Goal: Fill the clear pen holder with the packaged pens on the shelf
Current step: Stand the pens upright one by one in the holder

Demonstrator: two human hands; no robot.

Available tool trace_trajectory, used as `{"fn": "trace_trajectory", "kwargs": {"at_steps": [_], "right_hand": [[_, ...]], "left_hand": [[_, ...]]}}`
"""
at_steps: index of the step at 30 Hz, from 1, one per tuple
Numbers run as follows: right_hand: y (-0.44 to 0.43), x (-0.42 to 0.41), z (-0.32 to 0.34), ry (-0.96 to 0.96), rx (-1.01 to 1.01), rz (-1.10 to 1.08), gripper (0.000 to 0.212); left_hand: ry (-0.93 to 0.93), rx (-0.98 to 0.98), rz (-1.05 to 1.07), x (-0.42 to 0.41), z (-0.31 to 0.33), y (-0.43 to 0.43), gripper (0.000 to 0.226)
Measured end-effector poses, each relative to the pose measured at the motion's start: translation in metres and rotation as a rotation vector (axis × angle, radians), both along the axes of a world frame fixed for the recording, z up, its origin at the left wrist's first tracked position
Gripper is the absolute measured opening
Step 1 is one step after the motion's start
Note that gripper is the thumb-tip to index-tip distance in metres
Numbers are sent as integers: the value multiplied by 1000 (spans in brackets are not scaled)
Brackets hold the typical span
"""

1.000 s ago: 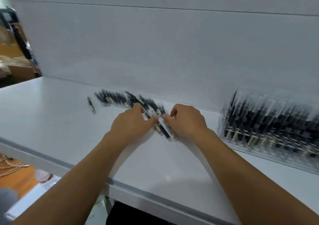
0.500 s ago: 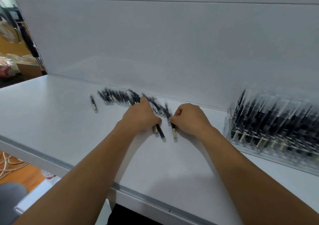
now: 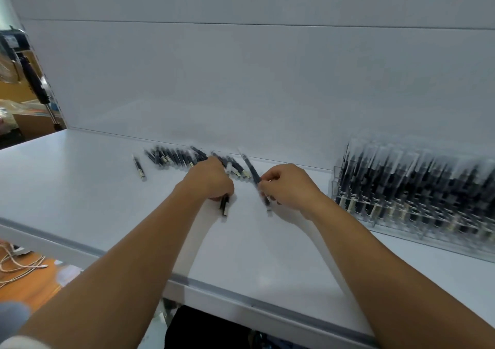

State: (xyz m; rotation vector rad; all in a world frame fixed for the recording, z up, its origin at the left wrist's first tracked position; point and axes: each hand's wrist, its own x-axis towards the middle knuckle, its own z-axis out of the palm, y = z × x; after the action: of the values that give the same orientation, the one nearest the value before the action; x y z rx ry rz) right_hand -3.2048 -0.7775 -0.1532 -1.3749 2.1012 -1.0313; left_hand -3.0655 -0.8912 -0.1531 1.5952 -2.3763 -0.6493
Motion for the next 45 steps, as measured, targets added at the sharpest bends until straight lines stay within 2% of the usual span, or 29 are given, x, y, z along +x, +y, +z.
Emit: {"fn": "trace_trajectory", "kwargs": {"at_steps": [8, 15, 19, 24, 28, 31, 36, 39, 42, 45], "right_hand": [[22, 1, 4, -58, -24, 7, 3], [50, -5, 18, -41, -112, 62, 18], [72, -11, 27, -19, -150, 27, 14], [105, -29, 38, 1, -240, -70, 5], [135, -51, 42, 29, -308, -187, 7], [153, -69, 40, 69, -361, -273, 11], [174, -96, 35, 75, -469, -408, 17], [178, -106, 36, 83, -510, -469, 13], [174, -113, 42, 136, -502, -468, 6], [168, -118, 48, 180, -488, -435, 3]], "left_hand": [[-103, -66, -76, 12, 3, 8, 36], [-63, -153, -155, 22, 5, 17, 18], [88, -168, -197, 20, 19, 39, 22], [366, -22, -302, 3, 23, 69, 9], [662, 156, -400, -22, 20, 96, 19], [838, 261, -476, -45, 14, 115, 18], [980, 349, -558, -85, 2, 138, 25], [1023, 382, -651, -104, 4, 150, 26], [1082, 377, -748, -120, 10, 162, 24], [1157, 371, -749, -128, 7, 168, 25]]}}
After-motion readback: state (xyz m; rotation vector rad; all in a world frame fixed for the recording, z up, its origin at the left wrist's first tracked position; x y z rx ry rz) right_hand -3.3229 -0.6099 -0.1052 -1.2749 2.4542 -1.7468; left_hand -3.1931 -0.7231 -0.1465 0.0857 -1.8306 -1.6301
